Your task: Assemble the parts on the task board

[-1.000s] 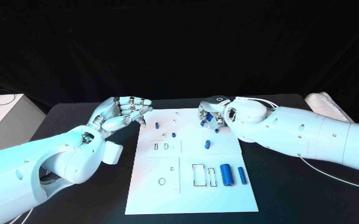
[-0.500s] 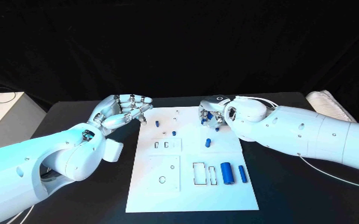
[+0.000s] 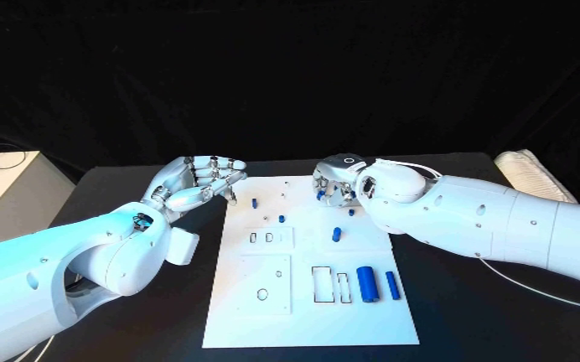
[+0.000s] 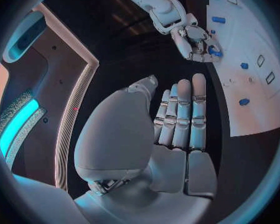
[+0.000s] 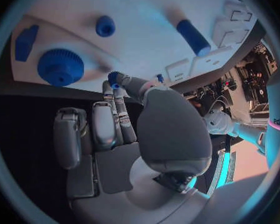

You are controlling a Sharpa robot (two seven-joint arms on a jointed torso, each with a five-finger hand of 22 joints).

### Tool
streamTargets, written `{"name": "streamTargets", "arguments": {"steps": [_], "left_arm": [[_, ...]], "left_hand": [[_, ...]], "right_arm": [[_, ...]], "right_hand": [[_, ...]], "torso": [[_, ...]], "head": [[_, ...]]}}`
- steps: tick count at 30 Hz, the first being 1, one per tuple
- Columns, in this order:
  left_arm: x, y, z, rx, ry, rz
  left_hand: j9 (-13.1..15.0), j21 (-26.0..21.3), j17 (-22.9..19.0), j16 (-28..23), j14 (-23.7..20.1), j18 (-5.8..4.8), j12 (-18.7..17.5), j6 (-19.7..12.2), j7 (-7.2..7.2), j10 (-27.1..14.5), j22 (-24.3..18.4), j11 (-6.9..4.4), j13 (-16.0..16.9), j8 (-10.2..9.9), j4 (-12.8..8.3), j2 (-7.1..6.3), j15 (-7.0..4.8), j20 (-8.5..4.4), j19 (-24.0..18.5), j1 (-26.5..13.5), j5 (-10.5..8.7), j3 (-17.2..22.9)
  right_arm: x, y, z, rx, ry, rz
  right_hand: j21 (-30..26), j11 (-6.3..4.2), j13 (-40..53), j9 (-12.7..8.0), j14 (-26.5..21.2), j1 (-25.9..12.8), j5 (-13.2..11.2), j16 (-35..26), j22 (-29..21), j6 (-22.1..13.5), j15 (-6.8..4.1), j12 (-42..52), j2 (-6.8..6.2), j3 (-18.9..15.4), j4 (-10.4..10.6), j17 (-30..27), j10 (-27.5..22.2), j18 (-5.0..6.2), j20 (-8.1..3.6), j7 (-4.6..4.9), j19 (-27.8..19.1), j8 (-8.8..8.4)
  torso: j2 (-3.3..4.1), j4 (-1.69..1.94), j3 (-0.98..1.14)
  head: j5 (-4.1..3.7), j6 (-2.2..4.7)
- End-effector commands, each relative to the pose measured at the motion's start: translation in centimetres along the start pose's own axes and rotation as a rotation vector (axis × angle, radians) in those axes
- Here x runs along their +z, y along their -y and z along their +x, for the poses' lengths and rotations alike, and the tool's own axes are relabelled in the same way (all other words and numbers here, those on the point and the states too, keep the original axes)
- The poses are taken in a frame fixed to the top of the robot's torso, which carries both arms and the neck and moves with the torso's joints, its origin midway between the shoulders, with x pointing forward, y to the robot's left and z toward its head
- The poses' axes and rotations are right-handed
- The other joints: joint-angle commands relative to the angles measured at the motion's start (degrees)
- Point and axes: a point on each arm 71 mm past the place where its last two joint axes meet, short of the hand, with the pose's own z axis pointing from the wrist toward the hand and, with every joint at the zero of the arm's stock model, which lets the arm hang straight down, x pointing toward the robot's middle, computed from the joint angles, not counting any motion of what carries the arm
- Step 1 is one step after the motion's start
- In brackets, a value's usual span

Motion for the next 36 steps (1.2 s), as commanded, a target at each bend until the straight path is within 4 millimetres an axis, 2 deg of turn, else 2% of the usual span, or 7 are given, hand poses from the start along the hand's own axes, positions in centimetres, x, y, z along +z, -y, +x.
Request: {"name": "streamTargets", "arguments": {"steps": [1, 4, 10, 14, 26, 33, 36], "left_arm": [[0.1, 0.2, 0.1, -0.003, -0.008, 0.008], [0.1, 0.2, 0.0, -0.003, -0.006, 0.008], [0.3, 0.3, 0.0, -0.003, -0.007, 0.012], [0.4, 0.4, 0.2, -0.004, -0.01, 0.014], [0.7, 0.6, 0.5, -0.006, -0.018, 0.019], [0.8, 0.9, 0.4, -0.002, -0.018, 0.025], [0.8, 1.1, 0.4, -0.001, -0.018, 0.027]], "left_hand": [[0.1, 0.2, -0.1, -0.3, -0.3, 0.69, -0.1, -0.4, -0.12, -0.4, 0.1, -0.13, 0.1, 0.3, 0.0, -0.16, 0.12, -0.01, -0.3, -0.4, -0.2, 0.5], [0.1, 0.2, -0.1, -0.3, -0.3, 0.69, -0.1, -0.4, -0.12, -0.4, 0.1, -0.13, 0.1, 0.3, 0.0, -0.16, 0.12, -0.01, -0.3, -0.4, -0.2, 0.5], [0.1, 0.2, -0.1, -0.3, -0.3, 0.69, -0.1, -0.4, -0.12, -0.4, 0.1, -0.13, 0.1, 0.3, 0.0, -0.16, 0.12, -0.01, -0.3, -0.4, -0.2, 0.5], [0.1, 0.3, -0.1, -0.4, -0.3, 0.7, -0.1, -0.4, -0.11, -0.4, 0.1, -0.11, 0.1, 0.3, 0.0, -0.1, 0.13, 0.02, -0.5, -0.4, -0.26, 0.6], [0.1, 0.3, -0.1, -0.4, -0.3, 0.7, -0.1, -0.4, -0.11, -0.4, 0.1, -0.11, 0.1, 0.3, 0.0, -0.1, 0.13, 0.02, -0.5, -0.4, -0.26, 0.6], [0.1, 0.3, -0.1, -0.4, -0.3, 0.7, -0.1, -0.4, -0.11, -0.4, 0.1, -0.11, 0.1, 0.3, 0.0, -0.1, 0.13, 0.02, -0.5, -0.4, -0.26, 0.6], [0.1, 0.3, -0.1, -0.4, -0.3, 0.7, -0.1, -0.4, -0.11, -0.4, 0.1, -0.11, 0.1, 0.3, 0.0, -0.1, 0.13, 0.02, -0.5, -0.4, -0.26, 0.6]], "right_arm": [[0.5, -0.6, -0.7, -0.007, 0.072, 0.0], [1.3, -1.3, -1.1, -0.006, 0.098, -0.005], [2.6, -2.2, -1.6, -0.007, 0.136, -0.007], [3.3, -2.8, -1.6, -0.007, 0.146, -0.01], [4.6, -3.7, -1.8, -0.001, 0.193, -0.004], [5.0, -3.8, -1.8, 0.01, 0.197, -0.002], [5.1, -3.8, -1.7, 0.012, 0.197, 0.001]], "right_hand": [[0.4, -0.8, 0.5, 0.1, 1.8, 0.4, 0.3, 0.4, 6.2, 0.3, -0.4, 0.3, 0.37, 0.1, -0.2, 0.1, 1.2, -0.98, -0.14, 0.02, 1.1, 0.31], [0.3, -0.76, 0.5, 0.1, 1.8, 0.4, 0.4, 0.4, 6.2, 0.2, -0.38, 0.2, 0.3, 0.1, -0.3, 0.0, 1.1, -0.97, -0.14, 0.06, 1.0, 0.31], [0.4, -0.69, 0.5, 0.2, 1.8, 0.3, 0.5, 0.5, 6.3, 0.0, -0.33, 0.1, 0.2, 0.2, -0.4, 0.1, 1.0, -0.99, -0.12, 0.12, 1.0, 0.28], [0.4, -0.67, 0.5, 0.2, 1.8, 0.3, 0.6, 0.6, 6.3, 0.0, -0.31, 0.0, 0.14, 0.2, -0.4, 0.2, 1.0, -0.99, -0.11, 0.16, 1.1, 0.27], [0.5, -0.56, 0.5, 0.3, 1.9, 0.1, 0.8, 0.8, 6.5, -0.2, -0.23, -0.1, 0.02, 0.3, -0.5, 0.4, 0.8, -1.02, -0.07, 0.28, 1.1, 0.26], [0.5, -0.5, 0.5, 0.4, 1.9, 0.0, 0.8, 0.9, 6.5, -0.2, -0.18, -0.1, -0.07, 0.2, -0.4, 0.5, 0.8, -1.03, -0.03, 0.34, 1.1, 0.27], [0.5, -0.48, 0.5, 0.4, 1.9, -0.1, 0.9, 0.9, 6.5, -0.2, -0.17, -0.1, -0.1, 0.2, -0.4, 0.5, 0.8, -1.02, -0.02, 0.35, 1.1, 0.28]], "torso": [[0.09, 0.12, -0.03], [0.28, 0.15, 0.1], [0.41, 0.26, 0.03], [0.55, 0.3, 0.09], [1.36, 1.13, -0.14], [1.74, 1.37, -0.24], [1.86, 1.48, -0.22]], "head": [[0.03, 0.29], [0.07, 0.44], [0.04, 0.39], [0.17, 0.32], [0.05, 0.54], [0.34, 0.54], [0.33, 0.59]]}}
